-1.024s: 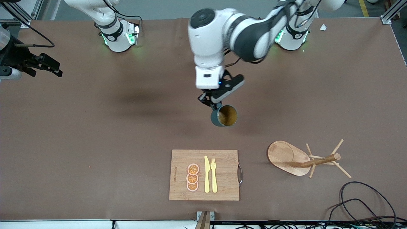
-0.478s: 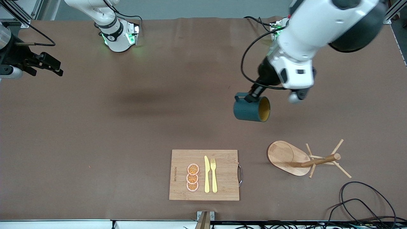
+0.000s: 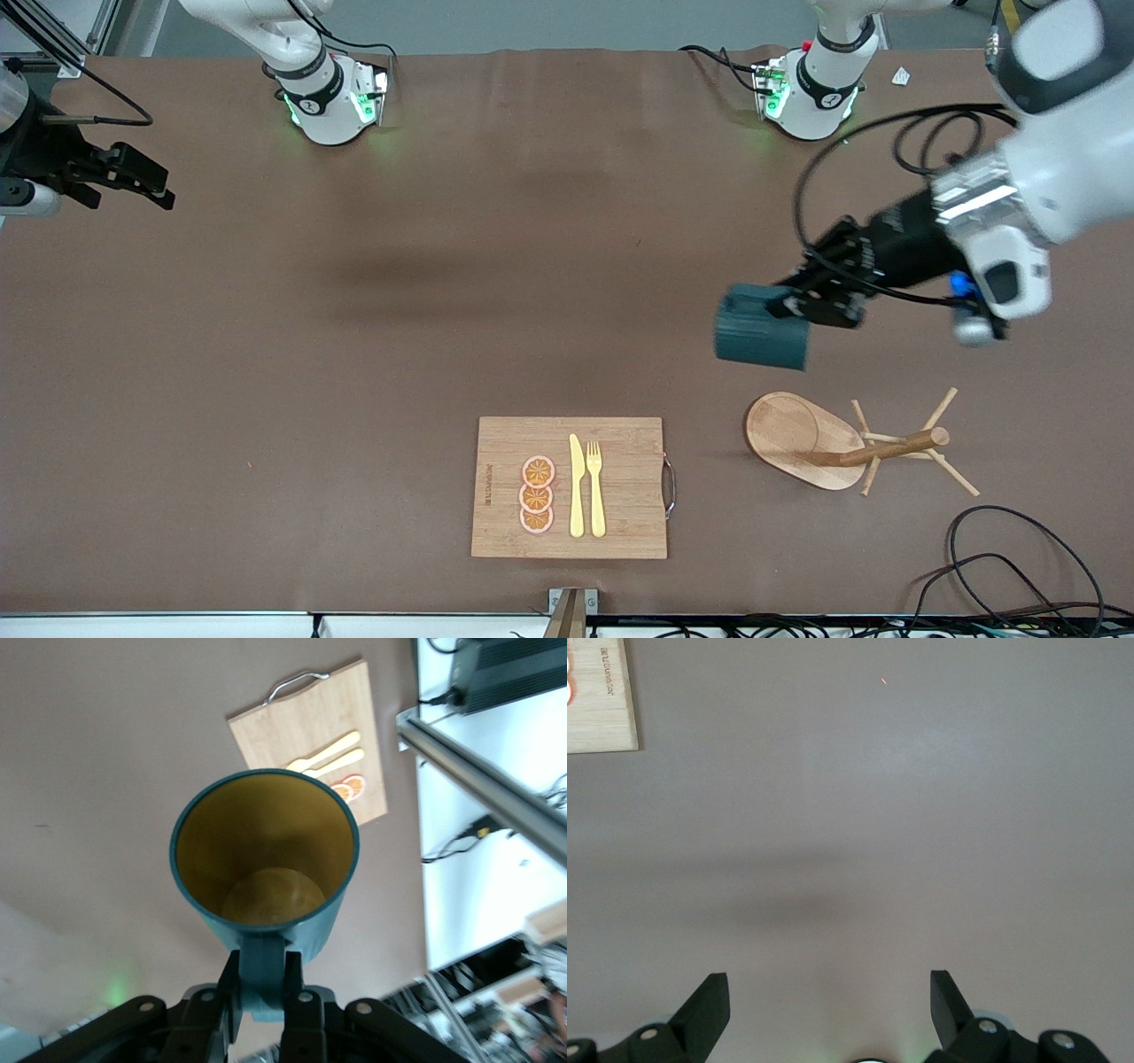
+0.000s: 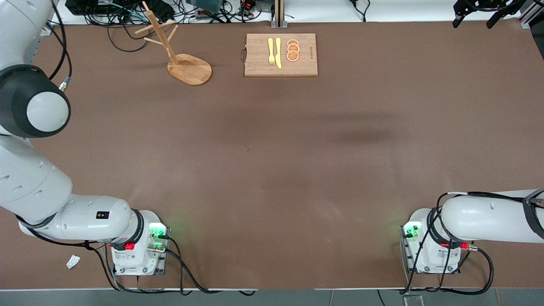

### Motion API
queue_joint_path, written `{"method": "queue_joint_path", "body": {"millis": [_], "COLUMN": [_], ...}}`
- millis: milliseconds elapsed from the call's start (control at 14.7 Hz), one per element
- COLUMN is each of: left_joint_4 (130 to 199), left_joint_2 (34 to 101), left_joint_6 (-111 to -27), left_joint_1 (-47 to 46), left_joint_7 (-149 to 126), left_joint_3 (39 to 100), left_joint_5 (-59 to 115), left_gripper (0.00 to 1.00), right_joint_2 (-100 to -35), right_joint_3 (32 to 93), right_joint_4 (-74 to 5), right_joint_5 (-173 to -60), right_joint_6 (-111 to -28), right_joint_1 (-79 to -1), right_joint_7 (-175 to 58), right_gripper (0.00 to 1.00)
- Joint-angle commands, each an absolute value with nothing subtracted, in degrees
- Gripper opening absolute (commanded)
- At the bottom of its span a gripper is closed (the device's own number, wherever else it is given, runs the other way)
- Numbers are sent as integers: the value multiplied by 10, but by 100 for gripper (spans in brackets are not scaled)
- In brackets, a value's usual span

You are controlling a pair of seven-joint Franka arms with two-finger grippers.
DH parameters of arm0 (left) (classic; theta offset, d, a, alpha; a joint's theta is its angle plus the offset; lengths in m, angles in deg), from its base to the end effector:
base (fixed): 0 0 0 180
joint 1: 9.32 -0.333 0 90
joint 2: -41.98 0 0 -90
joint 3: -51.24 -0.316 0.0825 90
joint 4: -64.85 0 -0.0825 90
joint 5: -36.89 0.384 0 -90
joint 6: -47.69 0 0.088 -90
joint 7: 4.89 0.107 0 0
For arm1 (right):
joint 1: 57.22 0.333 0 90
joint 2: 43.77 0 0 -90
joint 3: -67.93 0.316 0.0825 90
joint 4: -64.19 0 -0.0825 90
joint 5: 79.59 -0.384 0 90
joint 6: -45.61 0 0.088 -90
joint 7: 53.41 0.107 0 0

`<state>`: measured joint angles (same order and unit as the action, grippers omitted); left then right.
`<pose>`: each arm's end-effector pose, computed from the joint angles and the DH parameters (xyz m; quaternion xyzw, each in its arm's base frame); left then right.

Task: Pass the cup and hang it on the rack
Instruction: 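Lift the mug and carry it to the wooden rack with the left gripper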

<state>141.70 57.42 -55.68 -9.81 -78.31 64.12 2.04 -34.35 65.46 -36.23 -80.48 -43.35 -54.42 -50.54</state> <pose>0.6357 -0.1662 0.6162 0.7862 0.5172 -0.1511 0.3025 0.4992 0.0028 0.6239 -0.9995 0.0218 0.0182 0.0108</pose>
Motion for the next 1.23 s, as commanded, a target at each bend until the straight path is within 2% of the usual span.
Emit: {"method": "queue_joint_path", "body": {"millis": [0, 478, 1160], "left_joint_4": [1418, 1419, 1423], "left_joint_2": [595, 680, 734], "left_joint_6": [-558, -558, -556], "left_joint_1": [-138, -215, -230], "left_joint_7": [-752, -686, -602], "left_joint_3": [645, 644, 643], "left_joint_5": [-51, -184, -179], "left_gripper": [0, 0, 0], "right_joint_2": [-334, -334, -335], "right_joint_3": [656, 657, 658], "right_joint_4": [-360, -360, -360], "right_joint_5": [-802, -802, -803], "right_joint_6": [-425, -425, -425], "right_joint_1": [-544, -543, -542], "right_joint_7": [-497, -496, -495], "right_gripper": [100, 100, 100]}}
